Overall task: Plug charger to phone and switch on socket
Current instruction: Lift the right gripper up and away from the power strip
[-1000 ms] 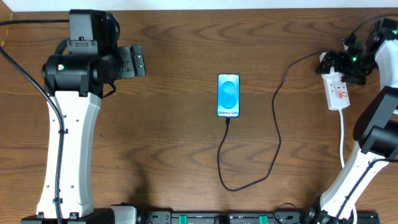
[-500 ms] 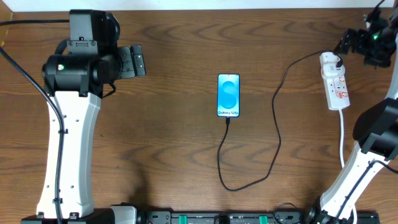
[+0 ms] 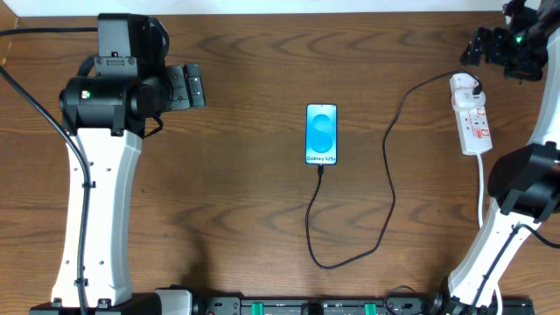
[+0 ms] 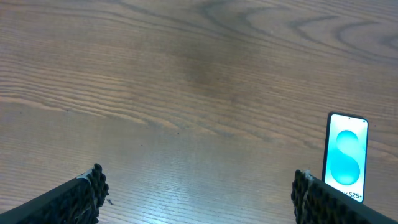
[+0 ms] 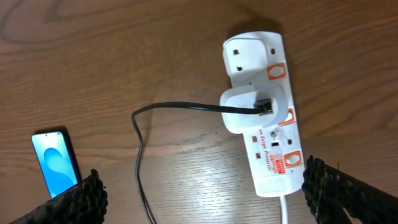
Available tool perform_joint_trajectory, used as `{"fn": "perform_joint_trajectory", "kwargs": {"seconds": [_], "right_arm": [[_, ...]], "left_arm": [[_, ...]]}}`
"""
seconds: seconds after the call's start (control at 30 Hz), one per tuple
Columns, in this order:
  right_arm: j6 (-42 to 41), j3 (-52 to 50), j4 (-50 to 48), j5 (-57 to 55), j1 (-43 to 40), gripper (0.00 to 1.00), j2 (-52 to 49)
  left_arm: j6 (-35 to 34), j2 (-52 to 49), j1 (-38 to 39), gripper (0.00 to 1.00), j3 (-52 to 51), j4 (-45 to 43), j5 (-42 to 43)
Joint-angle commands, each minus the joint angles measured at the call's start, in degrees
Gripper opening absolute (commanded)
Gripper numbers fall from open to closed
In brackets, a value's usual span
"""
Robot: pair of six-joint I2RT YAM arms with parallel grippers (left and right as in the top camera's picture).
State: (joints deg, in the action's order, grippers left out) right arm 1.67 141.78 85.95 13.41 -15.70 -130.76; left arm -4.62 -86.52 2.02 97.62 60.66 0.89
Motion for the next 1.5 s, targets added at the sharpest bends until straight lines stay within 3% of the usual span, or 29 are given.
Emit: {"fn": "perform_joint_trajectory", "kwargs": {"seconds": [0.0,1.47], "right_arm": [[-0.8,0.8,0.2,-0.2,0.0,0.99,1.7],[-0.8,0.8,0.2,-0.2,0.0,0.99,1.7]], "left_arm": [[0.3,0.0,-0.2,0.96,0.1,0.2,-0.9],[0.3,1.9,1.4,0.96,0.0,0.2,-1.0]]}}
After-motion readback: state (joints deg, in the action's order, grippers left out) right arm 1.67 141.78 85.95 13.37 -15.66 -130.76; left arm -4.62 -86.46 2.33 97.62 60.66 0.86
